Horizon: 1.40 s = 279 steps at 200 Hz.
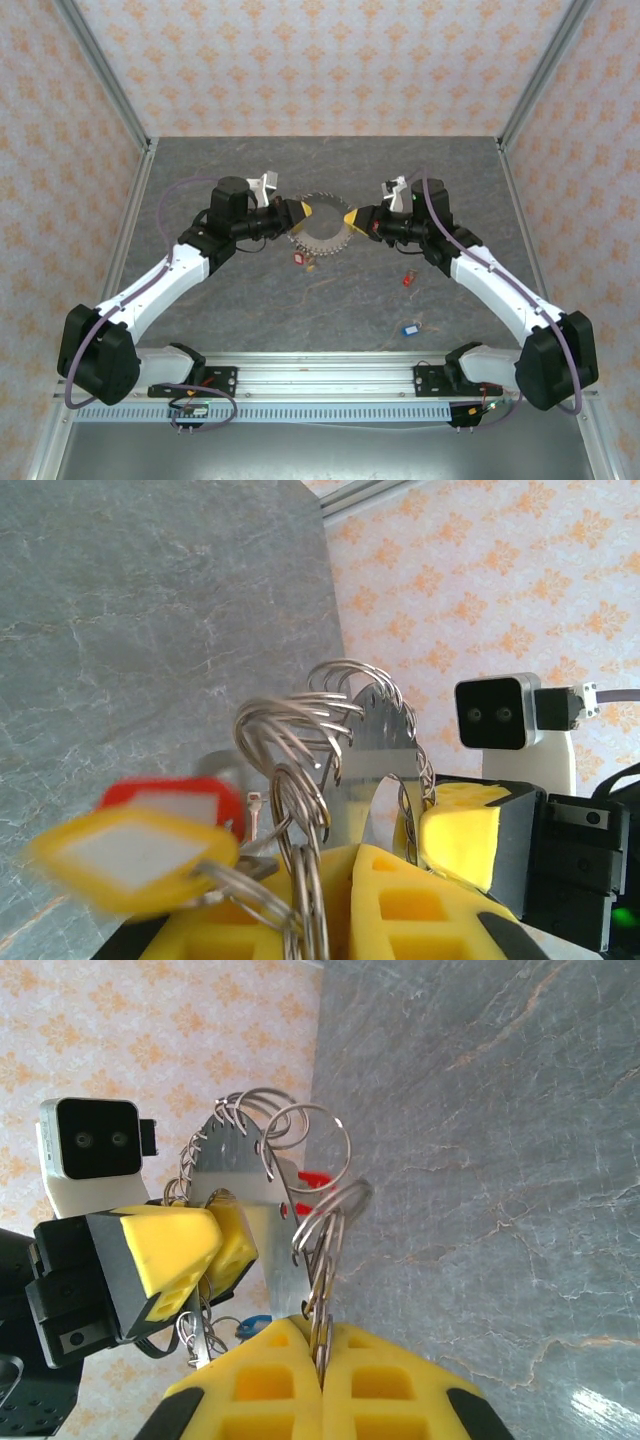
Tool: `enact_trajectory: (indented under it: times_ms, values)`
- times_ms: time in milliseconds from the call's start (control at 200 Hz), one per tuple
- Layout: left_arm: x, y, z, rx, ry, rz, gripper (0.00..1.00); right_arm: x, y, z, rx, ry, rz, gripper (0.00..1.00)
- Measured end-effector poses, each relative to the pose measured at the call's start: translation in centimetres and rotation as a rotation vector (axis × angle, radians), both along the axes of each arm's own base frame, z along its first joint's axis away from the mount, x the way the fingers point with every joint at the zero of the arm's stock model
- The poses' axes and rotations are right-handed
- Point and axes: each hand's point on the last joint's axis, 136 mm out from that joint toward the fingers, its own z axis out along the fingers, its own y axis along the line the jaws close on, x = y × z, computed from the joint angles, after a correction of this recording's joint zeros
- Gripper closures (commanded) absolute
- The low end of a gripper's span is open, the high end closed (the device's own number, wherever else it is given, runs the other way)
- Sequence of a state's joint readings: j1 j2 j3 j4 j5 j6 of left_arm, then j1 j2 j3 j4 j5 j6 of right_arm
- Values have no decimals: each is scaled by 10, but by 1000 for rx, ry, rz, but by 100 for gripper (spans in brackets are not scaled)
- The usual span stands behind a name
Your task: Put the keys on the keyring
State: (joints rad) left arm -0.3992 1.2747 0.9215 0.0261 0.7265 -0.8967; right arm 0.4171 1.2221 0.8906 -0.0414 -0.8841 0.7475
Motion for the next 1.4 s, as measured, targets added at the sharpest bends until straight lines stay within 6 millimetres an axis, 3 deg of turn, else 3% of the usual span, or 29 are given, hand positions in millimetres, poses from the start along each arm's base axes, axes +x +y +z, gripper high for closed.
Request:
enact_trajectory:
  times_ms: [55,160,235,365,480,591,716,816,1016,1146,1396]
  values:
    - [0,0,-1,0,3,-2,94,0,0,0,-1,0,-1,93]
    - [0,0,0,-12,18,7,100,2,0,-2,-9,2,-6,78]
    - [2,1,3,-20,18,24,100,6,-1,-4,-20,0,-24,60]
    - [7,9,10,-22,-2,87,100,12,-11,-1,-60,-50,-94,50]
    - [9,15,21,-42,-48,129,100,8,-34,22,-104,-160,-202,46]
    - [9,19,28,-95,-97,159,100,-8,-55,55,-116,-345,-261,53]
    - [11,19,32,-143,-132,175,100,-27,-58,74,-96,-530,-238,64]
    - [12,19,42,-175,-174,175,100,-41,-45,66,-144,-658,-178,75]
    - [5,17,71,-200,-295,157,100,-78,7,26,-339,-1041,52,94]
    - [-9,4,81,-184,-360,105,100,-86,30,13,-444,-1270,154,94]
    - [-14,-8,81,-177,-384,69,100,-93,55,27,-505,-1544,166,92]
